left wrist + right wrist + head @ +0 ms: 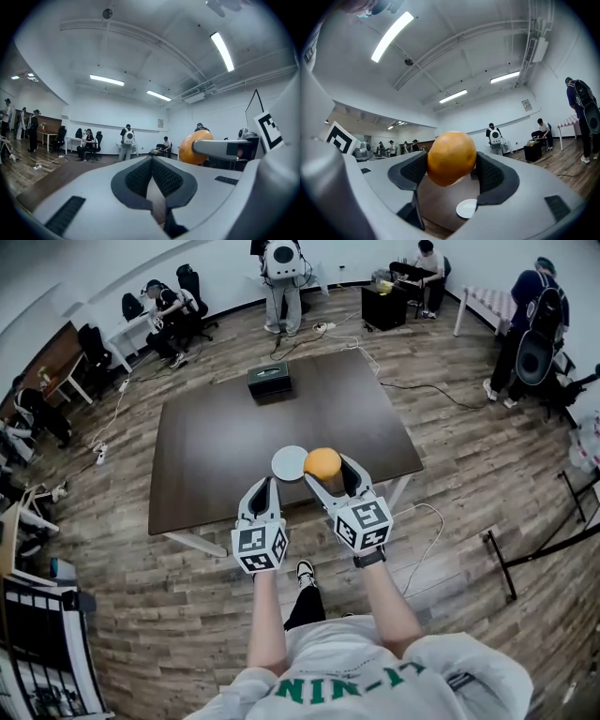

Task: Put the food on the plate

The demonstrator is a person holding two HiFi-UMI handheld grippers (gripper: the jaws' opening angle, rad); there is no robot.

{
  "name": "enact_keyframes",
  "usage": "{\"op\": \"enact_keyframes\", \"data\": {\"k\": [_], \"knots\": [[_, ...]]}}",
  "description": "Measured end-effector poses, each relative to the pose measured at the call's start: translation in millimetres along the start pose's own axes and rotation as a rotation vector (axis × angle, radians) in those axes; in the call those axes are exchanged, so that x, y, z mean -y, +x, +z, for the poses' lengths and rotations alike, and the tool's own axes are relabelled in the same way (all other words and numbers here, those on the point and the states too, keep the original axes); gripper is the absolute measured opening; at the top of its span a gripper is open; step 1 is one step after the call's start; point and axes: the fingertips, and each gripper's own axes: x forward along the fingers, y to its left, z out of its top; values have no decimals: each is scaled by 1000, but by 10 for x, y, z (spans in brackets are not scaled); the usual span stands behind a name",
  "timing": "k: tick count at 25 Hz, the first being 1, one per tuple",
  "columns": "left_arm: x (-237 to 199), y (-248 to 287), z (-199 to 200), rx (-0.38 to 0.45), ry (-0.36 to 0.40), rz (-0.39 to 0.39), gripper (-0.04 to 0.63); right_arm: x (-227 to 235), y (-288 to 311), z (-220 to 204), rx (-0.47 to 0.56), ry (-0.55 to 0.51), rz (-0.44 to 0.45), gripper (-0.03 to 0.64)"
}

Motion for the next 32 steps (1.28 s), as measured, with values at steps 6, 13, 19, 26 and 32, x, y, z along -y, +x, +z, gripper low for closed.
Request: {"op": "enact_keyframes", "data": {"k": [6, 13, 19, 26, 32], "knots": [[-681, 1073, 161, -6, -10, -50, 12, 282, 1123, 116, 0, -40, -24, 331], [-1492, 1917, 316, 16, -20, -69, 12, 520, 2251, 48, -28, -61, -66, 332], [-1822, 2377, -67, -54, -44, -110, 12, 689, 2726, -384, -140, -69, -106, 333], [-1928, 2784, -375, -102, -63, -117, 12, 1006, 3065, -712, -258, -70, -110, 331], [-2121, 3101, -635, -147, -74, -101, 12, 1261, 3352, -1134, -386, -56, -95, 331]]}}
